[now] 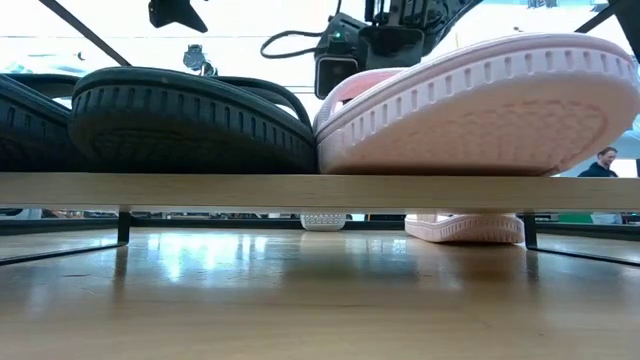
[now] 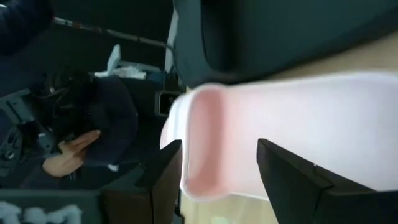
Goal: Pick and place slides into the shelf
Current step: Put the pink slipper on the shelf
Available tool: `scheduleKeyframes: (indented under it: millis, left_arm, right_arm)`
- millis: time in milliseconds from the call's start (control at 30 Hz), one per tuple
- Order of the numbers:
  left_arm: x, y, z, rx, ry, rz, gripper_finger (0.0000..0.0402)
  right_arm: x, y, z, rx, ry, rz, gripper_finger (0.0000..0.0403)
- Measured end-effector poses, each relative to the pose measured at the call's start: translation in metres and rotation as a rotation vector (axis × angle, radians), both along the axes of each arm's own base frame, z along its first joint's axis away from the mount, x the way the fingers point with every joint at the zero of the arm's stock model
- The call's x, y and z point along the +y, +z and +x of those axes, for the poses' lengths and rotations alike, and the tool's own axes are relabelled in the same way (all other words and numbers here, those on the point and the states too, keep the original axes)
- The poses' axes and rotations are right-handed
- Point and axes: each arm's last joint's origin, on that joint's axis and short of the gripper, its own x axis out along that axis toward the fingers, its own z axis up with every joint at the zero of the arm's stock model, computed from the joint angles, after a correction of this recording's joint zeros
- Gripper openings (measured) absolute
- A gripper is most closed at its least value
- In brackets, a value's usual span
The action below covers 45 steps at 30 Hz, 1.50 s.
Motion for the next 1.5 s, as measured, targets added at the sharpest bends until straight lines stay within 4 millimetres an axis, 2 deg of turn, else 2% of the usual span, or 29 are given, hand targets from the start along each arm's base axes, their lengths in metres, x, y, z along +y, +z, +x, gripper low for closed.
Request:
scheduleKeyframes:
  millis: [133,233,433,533,600,767,1000,1233,1500]
  left_arm:
    - [0.000,0.000,0.000,0.000,0.000,0.000,0.0267]
    - [0.000,0.000,0.000,0.000,0.000,0.000,0.0267]
    - [0.000,0.000,0.000,-0.001,0.003,-0.003,0.0267]
    - [0.000,0.000,0.000,-0.001,0.004,-0.003,0.0267]
    - [0.000,0.000,0.000,0.000,0.005,-0.002,0.0267]
    - [0.000,0.000,0.000,-0.002,0.019,-0.014,0.0267]
    - [0.000,0.000,0.000,-0.006,0.054,-0.049,0.0267]
    - [0.000,0.000,0.000,-0.006,0.056,-0.051,0.0267]
    - [0.001,0.000,0.000,-0.003,0.073,-0.034,0.0267]
  right_arm:
    - [-0.021,0.023,-0.008,-0.088,-0.042,-0.025,0.0199]
    - [-0.038,0.046,-0.021,-0.149,-0.097,-0.091,0.0199]
    - [-0.072,0.090,-0.081,-0.130,-0.198,-0.365,0.0199]
    - [-0.085,0.102,-0.115,-0.035,-0.231,-0.543,0.0199]
    - [-0.094,0.105,-0.130,0.016,-0.248,-0.613,0.0199]
    - [-0.117,0.098,-0.147,0.101,-0.246,-0.632,0.0199]
    - [-0.148,0.064,-0.144,0.188,-0.182,-0.599,0.0199]
    - [-0.157,0.033,-0.136,0.262,-0.095,-0.542,0.0199]
    - [-0.160,0.014,-0.126,0.297,-0.077,-0.515,0.0199]
